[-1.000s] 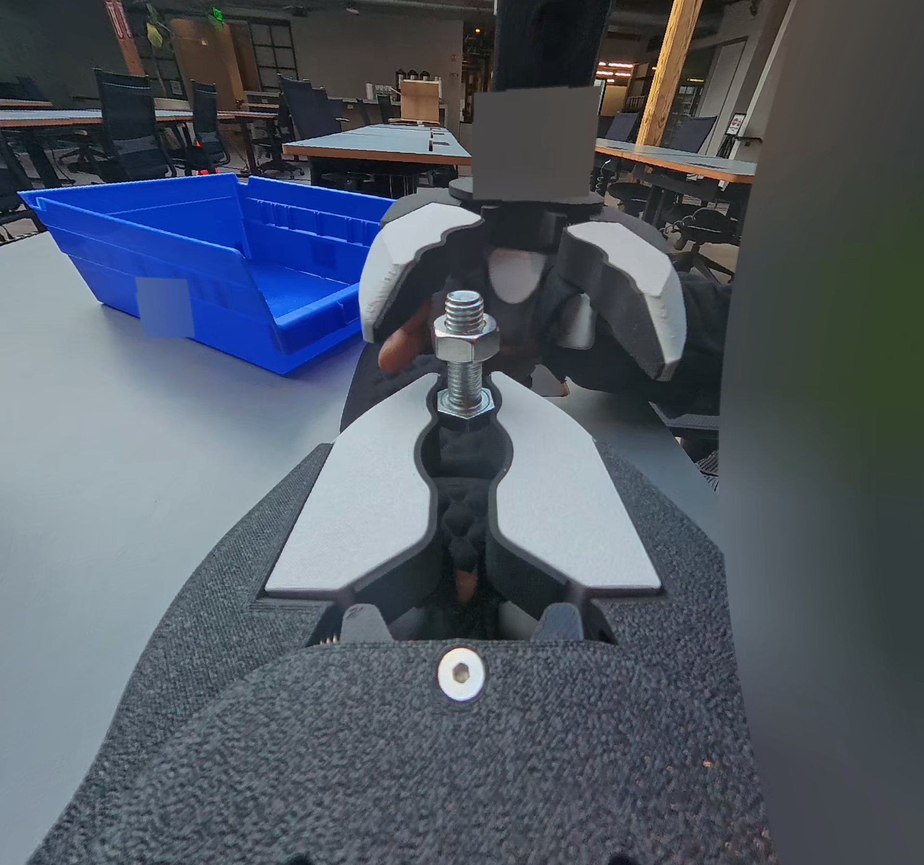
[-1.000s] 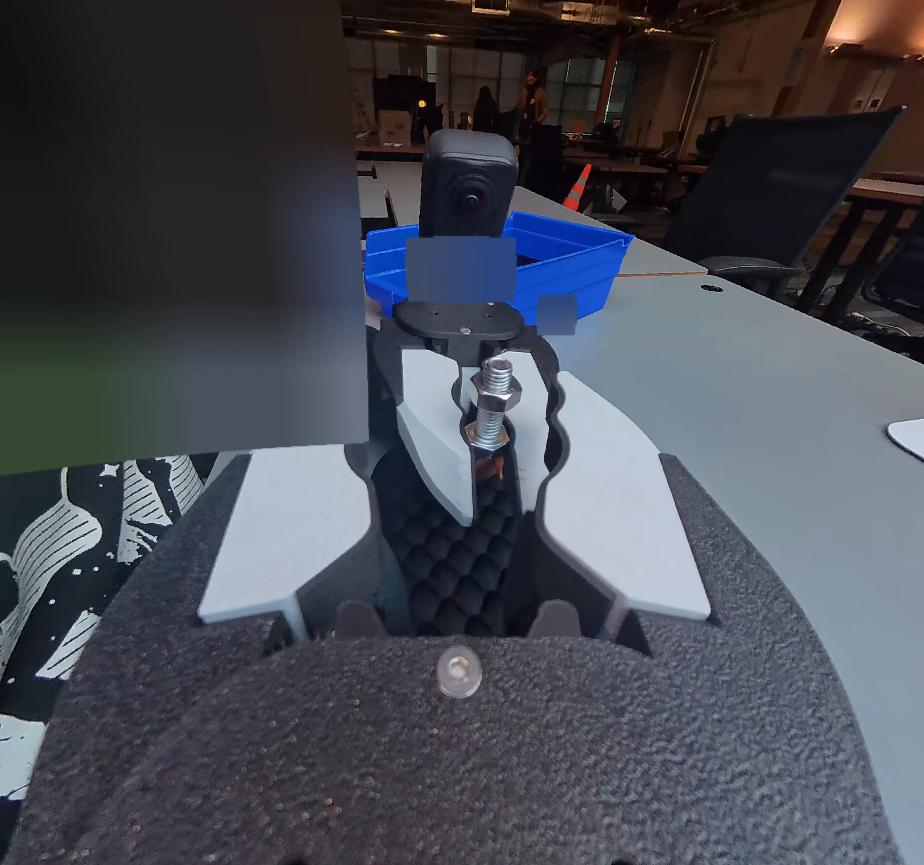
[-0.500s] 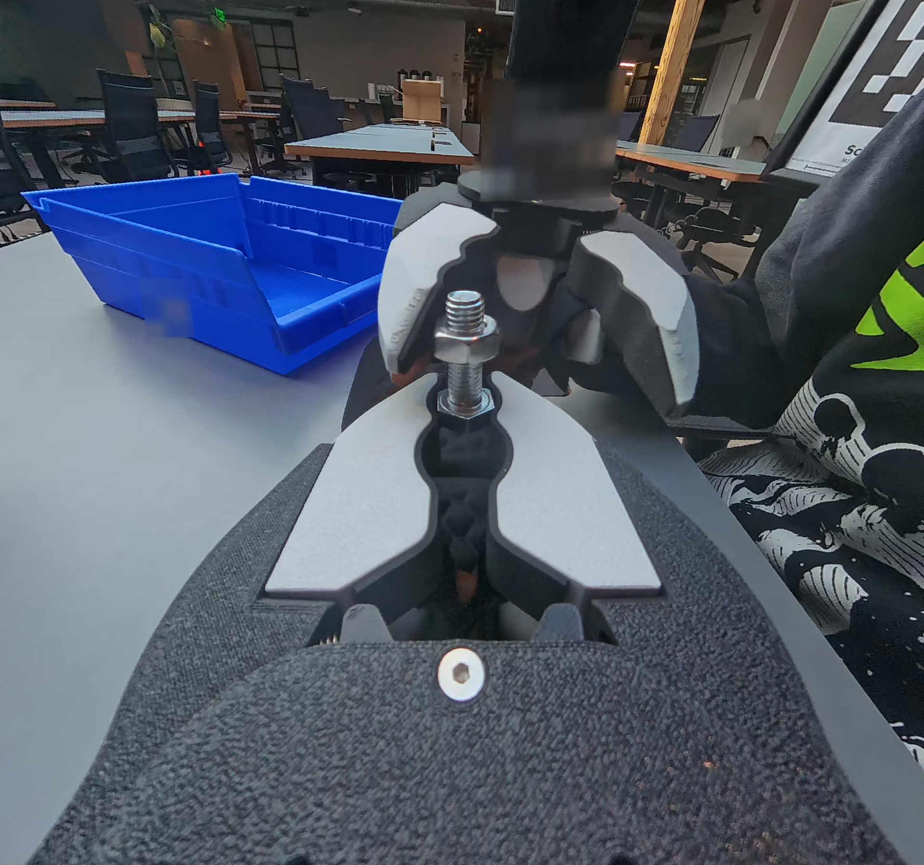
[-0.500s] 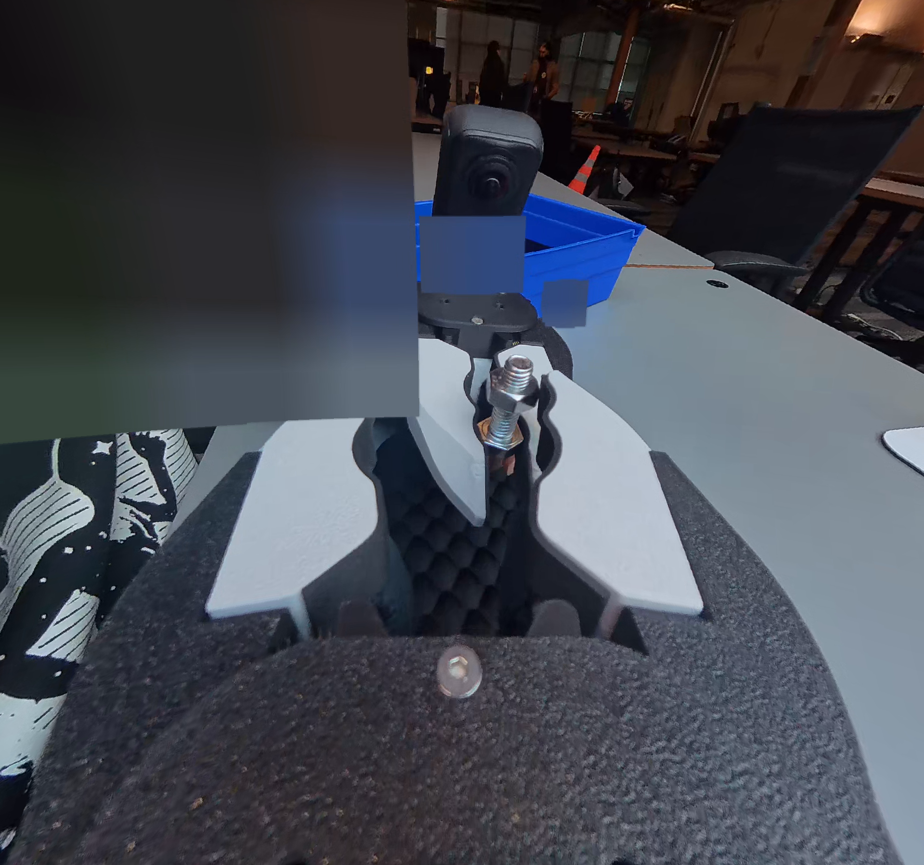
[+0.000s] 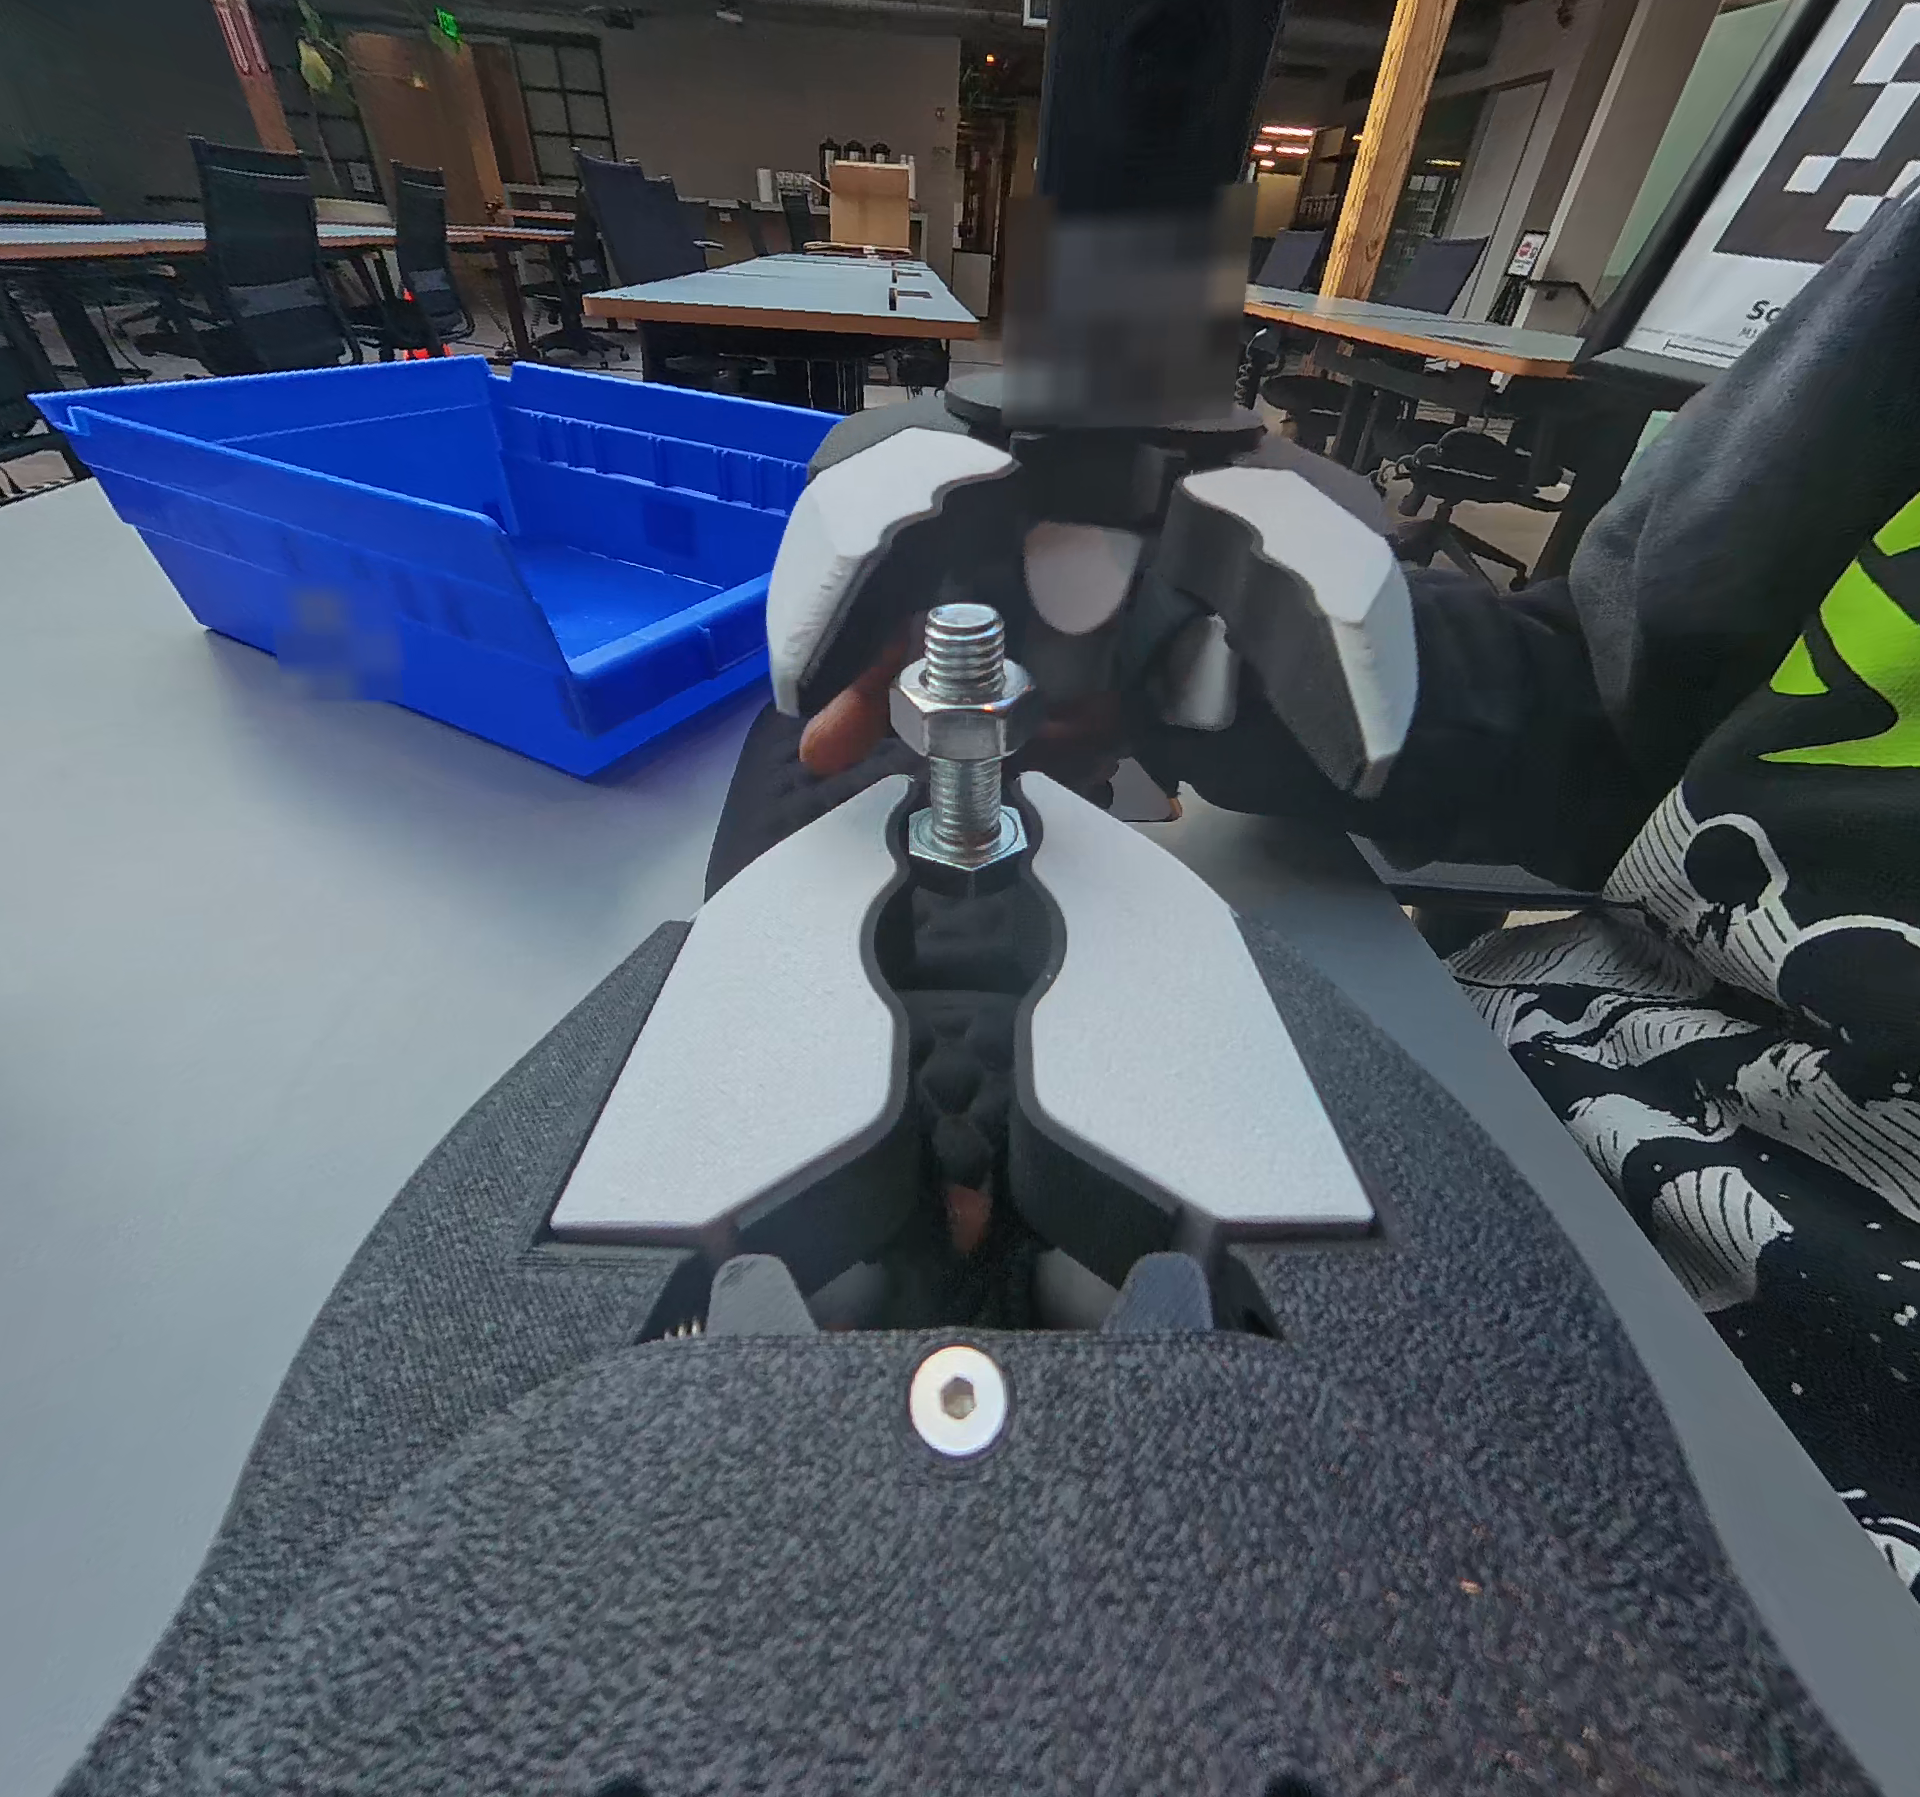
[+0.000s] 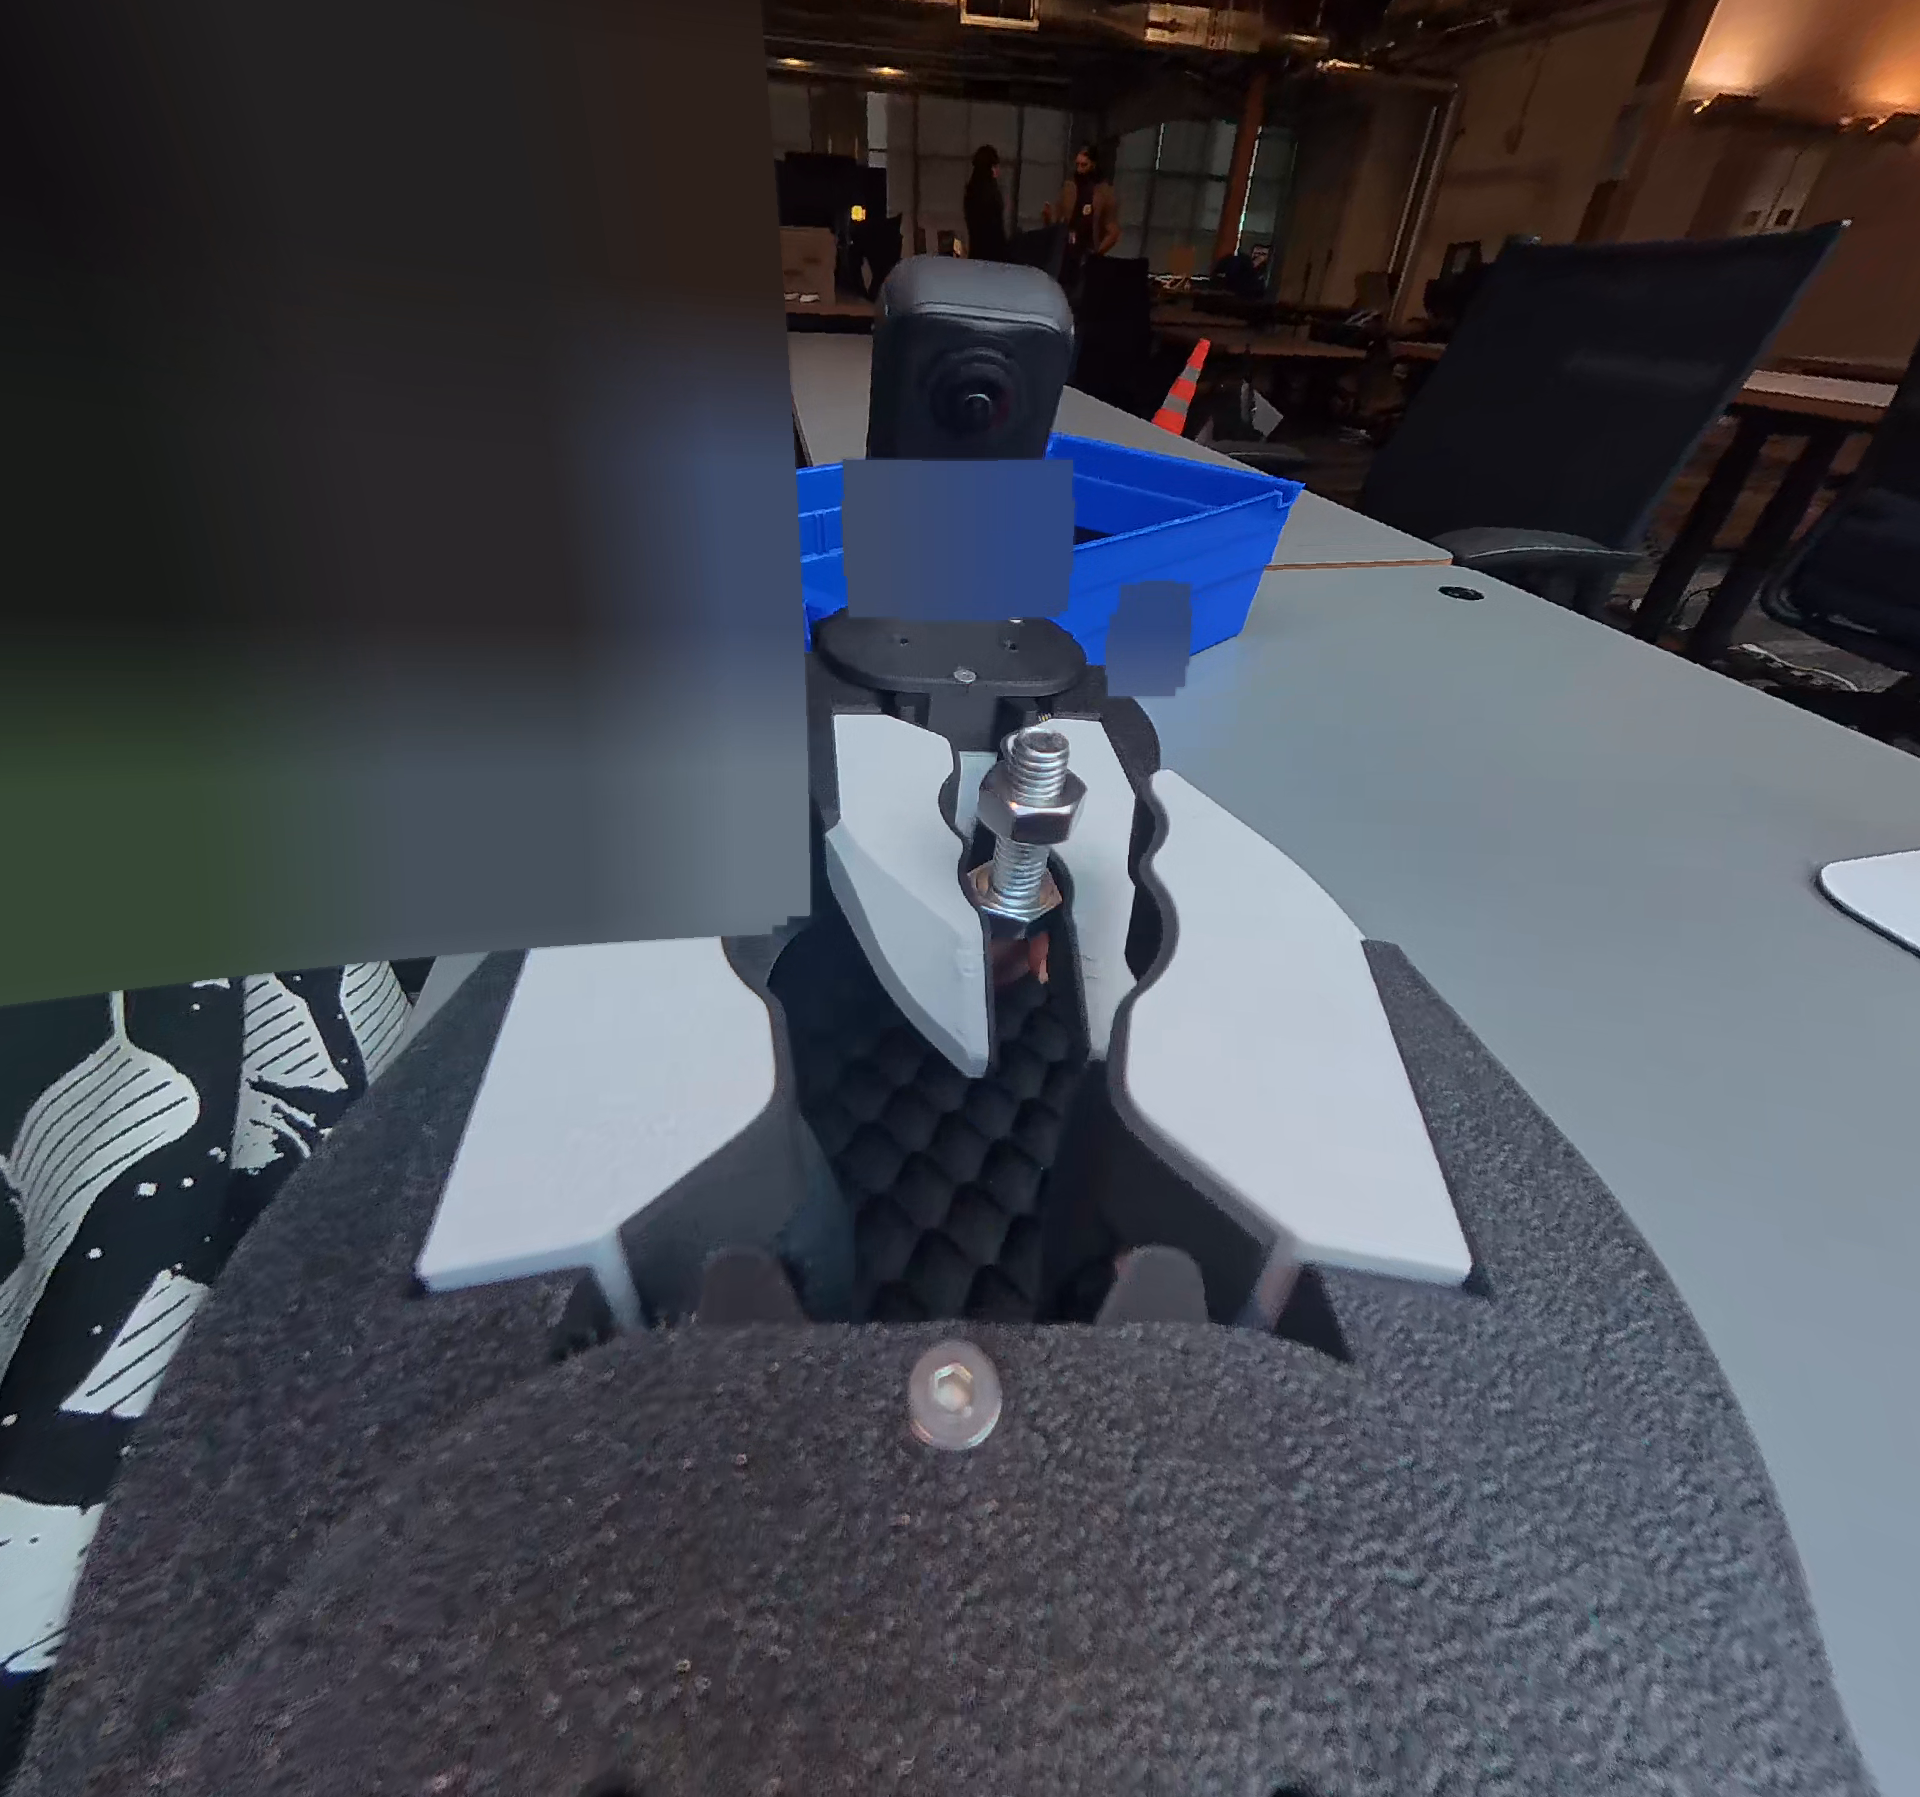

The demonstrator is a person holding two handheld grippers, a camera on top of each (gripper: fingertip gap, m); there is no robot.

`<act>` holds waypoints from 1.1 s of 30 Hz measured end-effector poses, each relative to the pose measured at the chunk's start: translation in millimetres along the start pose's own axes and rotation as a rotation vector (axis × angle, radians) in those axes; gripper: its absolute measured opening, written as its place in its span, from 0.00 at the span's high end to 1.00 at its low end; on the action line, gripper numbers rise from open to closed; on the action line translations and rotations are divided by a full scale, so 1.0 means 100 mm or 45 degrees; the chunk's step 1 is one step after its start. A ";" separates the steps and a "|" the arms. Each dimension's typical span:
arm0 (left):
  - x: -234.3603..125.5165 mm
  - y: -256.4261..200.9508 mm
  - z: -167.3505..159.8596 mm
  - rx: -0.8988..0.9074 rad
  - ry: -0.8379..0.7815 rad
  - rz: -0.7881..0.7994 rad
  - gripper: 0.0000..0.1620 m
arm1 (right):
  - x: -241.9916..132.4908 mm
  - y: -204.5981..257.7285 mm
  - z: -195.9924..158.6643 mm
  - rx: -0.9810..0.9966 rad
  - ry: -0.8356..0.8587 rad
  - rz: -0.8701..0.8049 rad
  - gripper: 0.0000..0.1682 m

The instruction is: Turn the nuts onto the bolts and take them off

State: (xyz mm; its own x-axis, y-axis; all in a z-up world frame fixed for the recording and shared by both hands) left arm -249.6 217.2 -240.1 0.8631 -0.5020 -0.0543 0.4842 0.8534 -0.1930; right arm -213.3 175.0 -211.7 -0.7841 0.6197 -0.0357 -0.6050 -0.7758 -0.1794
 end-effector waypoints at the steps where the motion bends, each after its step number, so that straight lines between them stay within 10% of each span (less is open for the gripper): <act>1: 0.00 0.00 0.00 -0.001 0.001 -0.001 0.91 | 0.04 0.00 -0.01 -0.013 0.014 0.010 0.60; 20: -0.01 0.02 0.01 -0.017 -0.013 0.007 0.91 | -0.24 0.10 0.02 -0.025 -0.002 0.004 0.76; 33: 0.00 0.00 0.00 -0.003 0.001 0.001 0.91 | 0.05 -0.01 0.00 -0.013 0.015 0.023 0.64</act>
State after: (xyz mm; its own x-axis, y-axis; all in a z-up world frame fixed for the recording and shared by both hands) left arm -249.4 217.3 -240.3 0.8634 -0.5015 -0.0555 0.4832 0.8535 -0.1950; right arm -216.5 178.9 -211.4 -0.7931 0.6070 -0.0507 -0.5891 -0.7856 -0.1890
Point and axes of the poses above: each gripper's, where its closed fingertips meet, x out along the fingers, z out of its top, y = z × x across the jaws, the point moved 5 cm from there along -x, back along the fingers, and after that the axes turned 8 degrees about -x, right-handed, at the moved point
